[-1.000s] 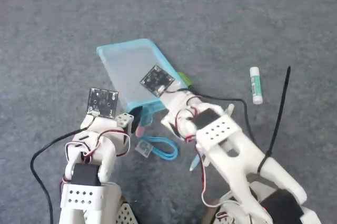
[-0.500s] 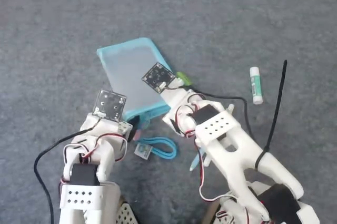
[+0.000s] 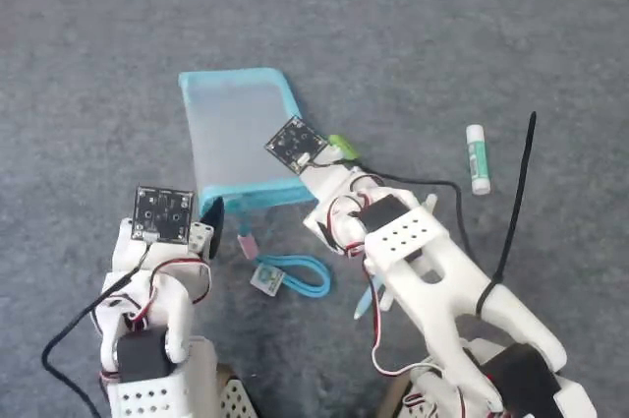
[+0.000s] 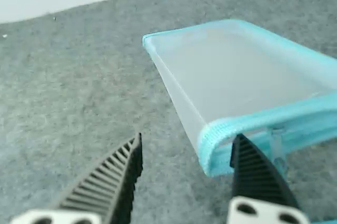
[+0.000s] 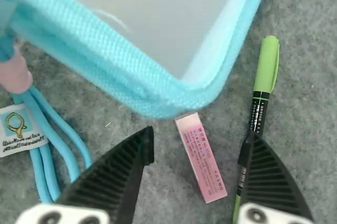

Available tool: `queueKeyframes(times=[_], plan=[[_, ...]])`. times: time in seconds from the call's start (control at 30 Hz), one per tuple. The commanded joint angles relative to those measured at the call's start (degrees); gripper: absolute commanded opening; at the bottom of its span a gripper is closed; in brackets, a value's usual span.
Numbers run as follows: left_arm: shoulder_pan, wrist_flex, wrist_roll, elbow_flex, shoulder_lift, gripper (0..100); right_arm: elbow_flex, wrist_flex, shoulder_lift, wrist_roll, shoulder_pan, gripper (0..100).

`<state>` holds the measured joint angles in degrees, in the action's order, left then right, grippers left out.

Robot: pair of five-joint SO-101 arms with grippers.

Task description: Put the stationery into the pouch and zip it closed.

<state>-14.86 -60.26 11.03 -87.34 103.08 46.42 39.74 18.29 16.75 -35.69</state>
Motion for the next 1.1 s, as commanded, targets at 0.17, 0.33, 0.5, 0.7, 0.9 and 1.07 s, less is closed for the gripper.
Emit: queueKeyframes(times=[0.17, 0.33, 0.5, 0.7, 0.9, 1.07], plan=[[-3.34, 4.48, 0.00, -1.19, 0.35, 26, -3.16, -0.40, 0.13, -0.18, 0.75, 26.0], [6.42, 5.80, 2.73, -7.87, 0.26, 26, -3.08, -0.31, 0.13, -0.35, 0.75, 26.0], [14.24, 1.41, 4.04, -5.93, 0.62, 26, -3.16, 0.84, 0.13, -0.44, 0.75, 26.0], [10.37, 1.67, 0.09, -4.18, 1.23, 26, -3.16, 0.92, 0.22, -0.44, 0.75, 26.0], [1.67, 4.75, -4.75, -2.68, 1.32, 26, -3.16, 0.84, 0.22, -0.44, 0.57, 26.0], [2.11, 5.63, -2.02, -2.42, 1.32, 26, -3.08, 1.01, 0.22, -0.44, 0.48, 26.0]])
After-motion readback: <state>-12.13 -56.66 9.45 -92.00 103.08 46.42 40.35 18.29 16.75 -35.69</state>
